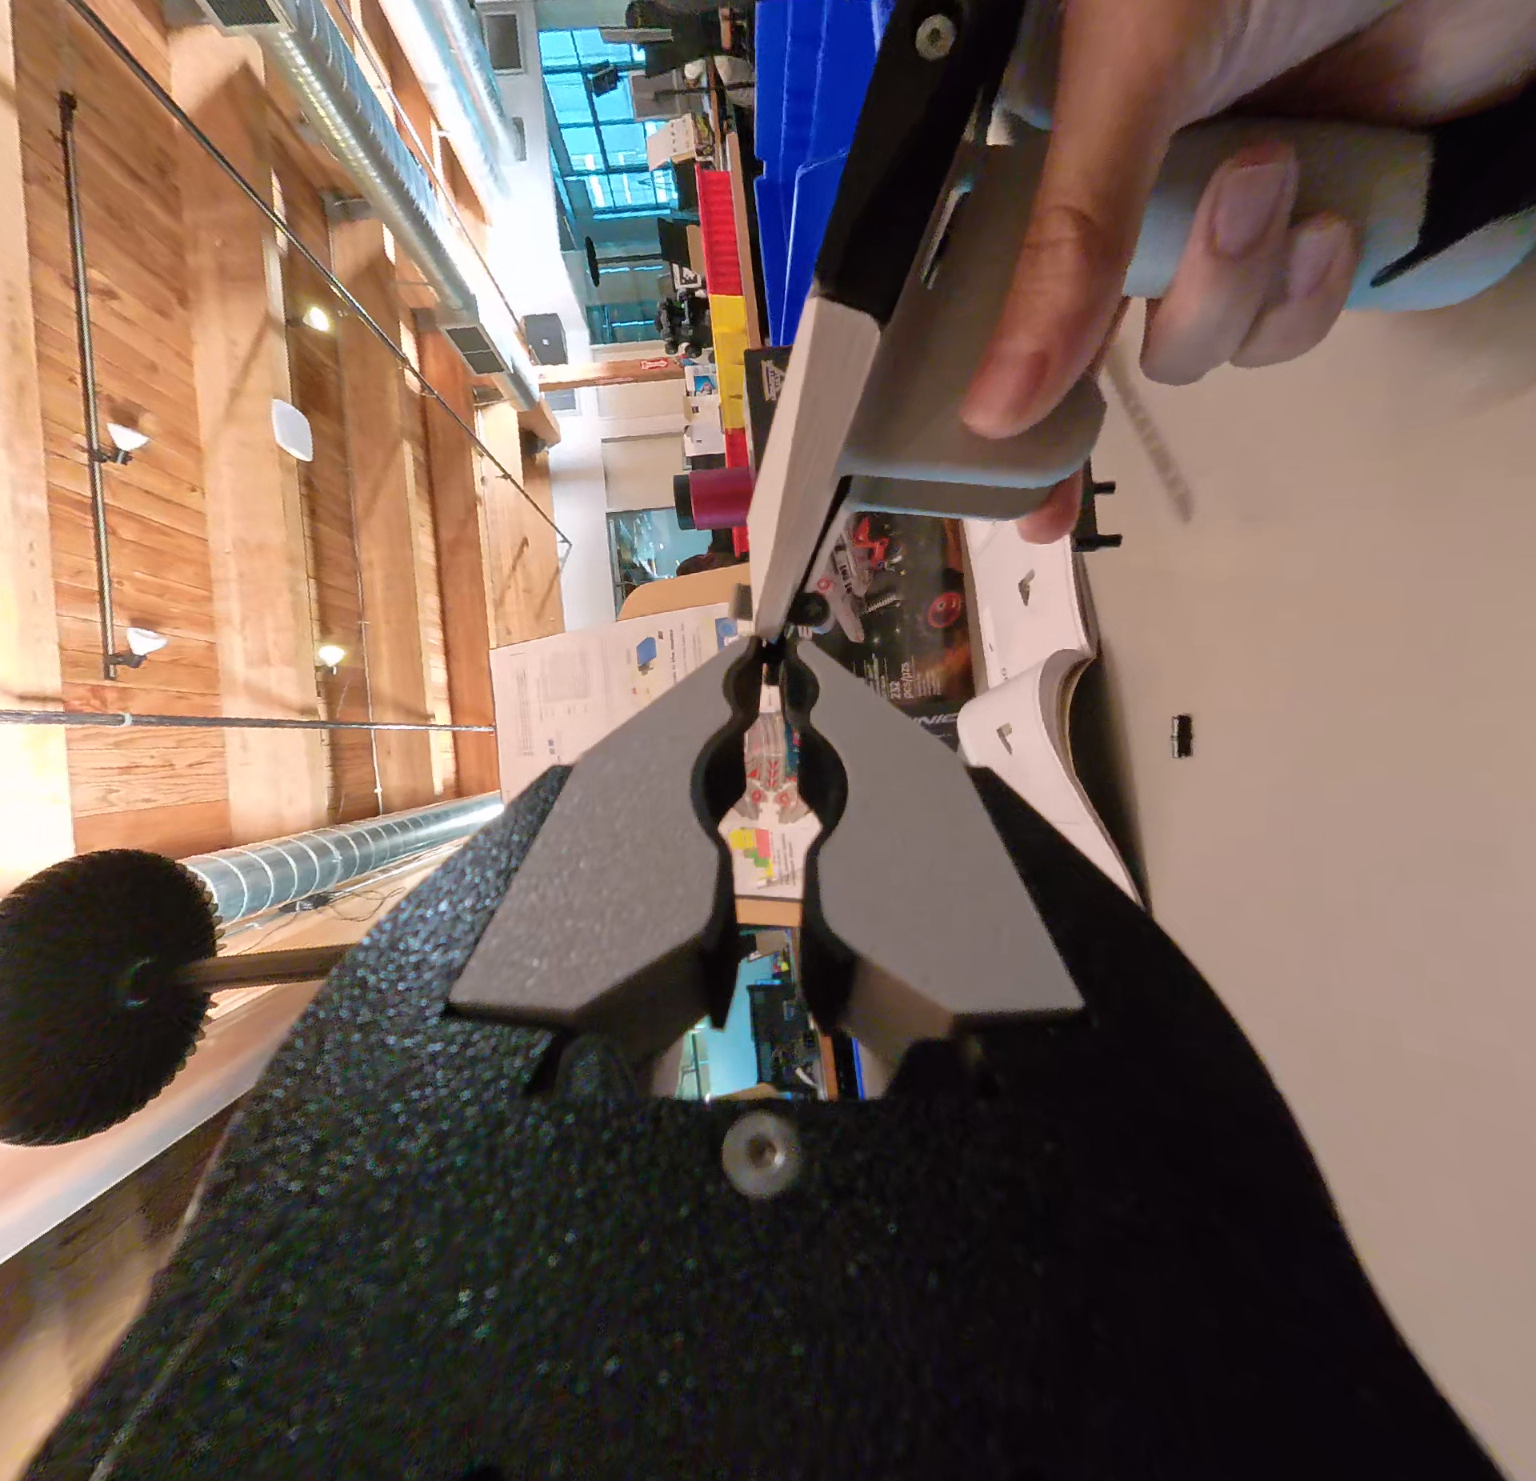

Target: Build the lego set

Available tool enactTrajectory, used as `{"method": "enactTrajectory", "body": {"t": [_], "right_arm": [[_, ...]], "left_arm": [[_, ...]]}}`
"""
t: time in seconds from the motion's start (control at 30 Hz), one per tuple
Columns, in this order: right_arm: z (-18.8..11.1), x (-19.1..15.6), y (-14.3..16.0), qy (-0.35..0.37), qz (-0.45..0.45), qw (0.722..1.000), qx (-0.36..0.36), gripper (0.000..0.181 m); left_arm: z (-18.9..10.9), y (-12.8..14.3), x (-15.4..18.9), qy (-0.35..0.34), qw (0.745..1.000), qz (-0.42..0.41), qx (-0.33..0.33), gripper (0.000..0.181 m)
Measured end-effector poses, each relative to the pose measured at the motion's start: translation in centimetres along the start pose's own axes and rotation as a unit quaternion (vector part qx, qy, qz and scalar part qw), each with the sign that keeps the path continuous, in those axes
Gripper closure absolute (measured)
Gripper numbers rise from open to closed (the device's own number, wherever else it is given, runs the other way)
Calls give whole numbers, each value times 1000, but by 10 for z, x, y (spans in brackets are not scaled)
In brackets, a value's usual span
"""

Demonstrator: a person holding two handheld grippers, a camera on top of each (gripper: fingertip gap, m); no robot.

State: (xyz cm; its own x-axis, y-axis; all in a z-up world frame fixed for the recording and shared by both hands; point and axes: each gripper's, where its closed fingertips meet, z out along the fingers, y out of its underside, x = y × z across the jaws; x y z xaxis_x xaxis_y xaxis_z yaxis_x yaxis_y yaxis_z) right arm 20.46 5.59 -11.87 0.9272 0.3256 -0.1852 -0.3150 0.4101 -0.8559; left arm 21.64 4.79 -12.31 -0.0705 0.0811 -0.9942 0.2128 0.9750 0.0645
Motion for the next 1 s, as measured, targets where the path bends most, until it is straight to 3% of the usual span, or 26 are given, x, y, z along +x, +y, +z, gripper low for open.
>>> {"method": "enactTrajectory", "body": {"t": [0.13,0.23,0.47,0.8,1.0], "right_arm": [[0,1,2,16,-27,999,-7,176],[-1,1,3,11,-20,1000,-13,176],[0,-13,2,-47,22,999,-8,176],[0,-29,-5,-113,73,991,17,177],[-1,-27,-6,-108,76,991,18,176]], "left_arm": [[-1,2,1,-10,999,31,-15,179],[-3,0,2,0,999,36,16,179],[-12,-5,0,40,989,-79,122,179],[-24,-12,-9,77,937,-235,247,177],[-23,-9,-2,103,928,-254,251,179]]}}
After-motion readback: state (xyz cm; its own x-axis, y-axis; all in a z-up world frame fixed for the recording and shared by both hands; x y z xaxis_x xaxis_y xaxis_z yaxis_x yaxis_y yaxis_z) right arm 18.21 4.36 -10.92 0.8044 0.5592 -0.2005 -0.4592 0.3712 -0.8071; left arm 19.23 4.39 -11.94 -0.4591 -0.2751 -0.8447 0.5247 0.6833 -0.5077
